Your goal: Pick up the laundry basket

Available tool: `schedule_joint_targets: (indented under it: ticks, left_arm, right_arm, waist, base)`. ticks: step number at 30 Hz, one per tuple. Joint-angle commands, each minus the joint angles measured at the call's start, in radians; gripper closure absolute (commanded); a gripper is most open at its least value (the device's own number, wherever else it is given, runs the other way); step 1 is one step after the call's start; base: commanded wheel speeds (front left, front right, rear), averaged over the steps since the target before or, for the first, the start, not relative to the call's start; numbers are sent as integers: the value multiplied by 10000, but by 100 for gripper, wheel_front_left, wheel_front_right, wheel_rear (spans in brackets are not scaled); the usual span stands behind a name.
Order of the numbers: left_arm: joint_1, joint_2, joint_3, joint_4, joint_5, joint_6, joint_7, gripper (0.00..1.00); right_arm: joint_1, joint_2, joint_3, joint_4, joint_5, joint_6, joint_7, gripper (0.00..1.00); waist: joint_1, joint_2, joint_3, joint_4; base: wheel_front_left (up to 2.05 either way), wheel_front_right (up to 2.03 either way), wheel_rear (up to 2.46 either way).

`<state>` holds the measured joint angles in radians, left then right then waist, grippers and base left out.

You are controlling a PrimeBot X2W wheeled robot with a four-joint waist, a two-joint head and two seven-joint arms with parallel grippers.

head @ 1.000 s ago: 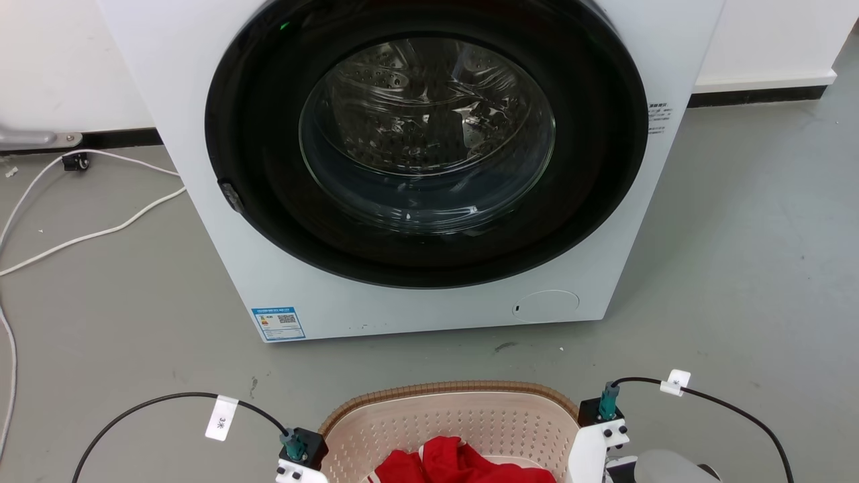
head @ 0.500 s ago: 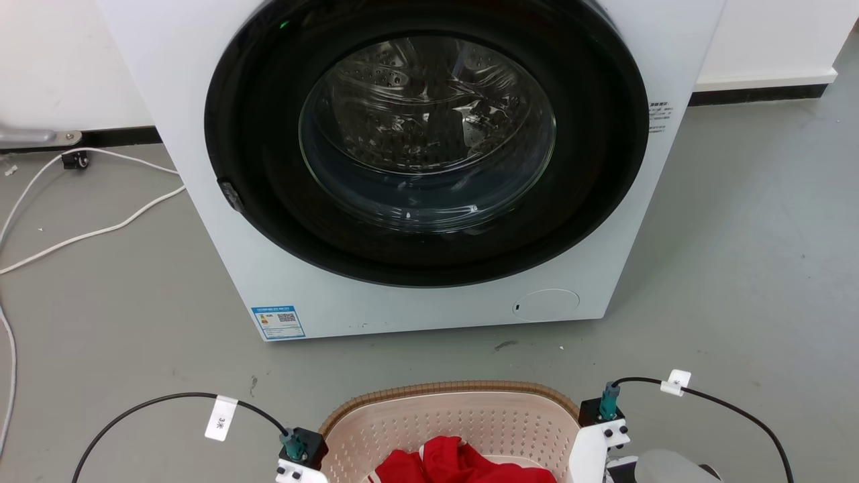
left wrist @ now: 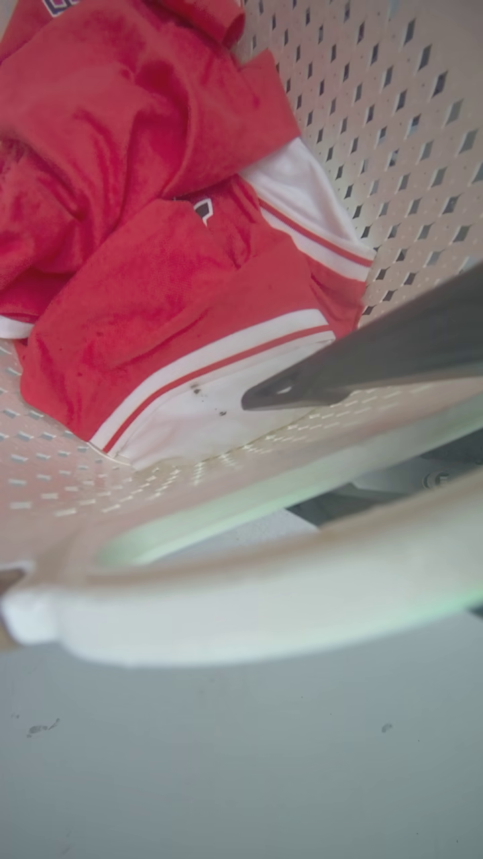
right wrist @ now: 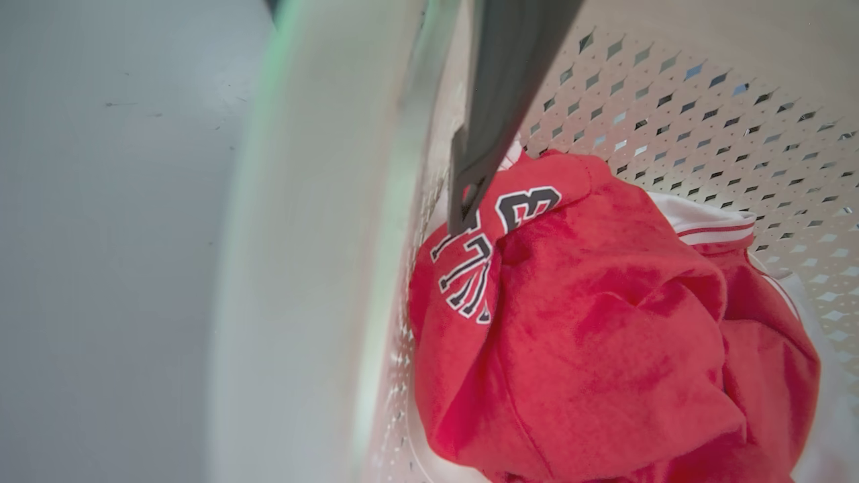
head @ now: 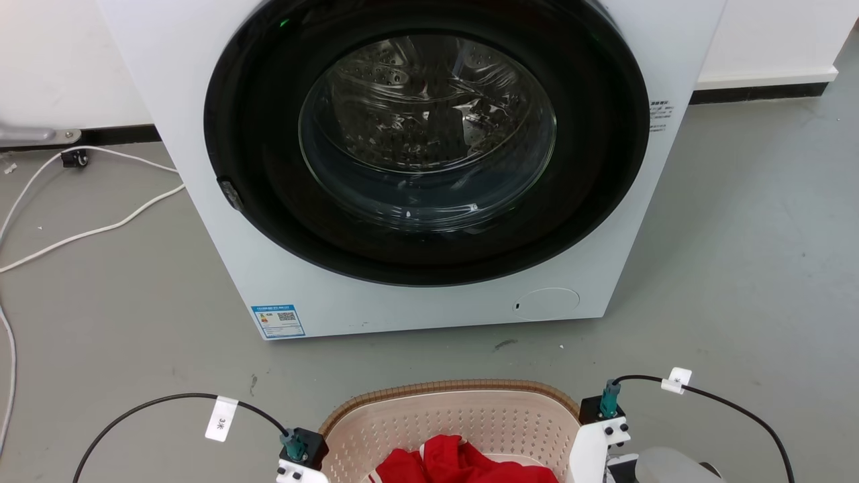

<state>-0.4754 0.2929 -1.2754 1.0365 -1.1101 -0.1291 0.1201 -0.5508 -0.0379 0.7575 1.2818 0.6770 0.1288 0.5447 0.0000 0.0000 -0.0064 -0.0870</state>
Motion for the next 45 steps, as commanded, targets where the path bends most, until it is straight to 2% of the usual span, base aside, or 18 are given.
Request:
schedule_joint_targets:
  ticks: [1, 45]
  left_arm:
    - [-43, 223, -84, 125, 133, -20, 24, 100]
    - [-130, 251, -85, 117, 32, -18, -4, 100]
  right_arm:
    - [-142, -265, 126, 78, -111, 36, 15, 100]
    - [-193, -266, 273, 102, 30, 36, 30, 100]
  waist:
    - [0, 0, 3, 2]
    - [0, 0, -8, -20]
  base:
    - [0, 0, 0]
    - [0, 0, 0]
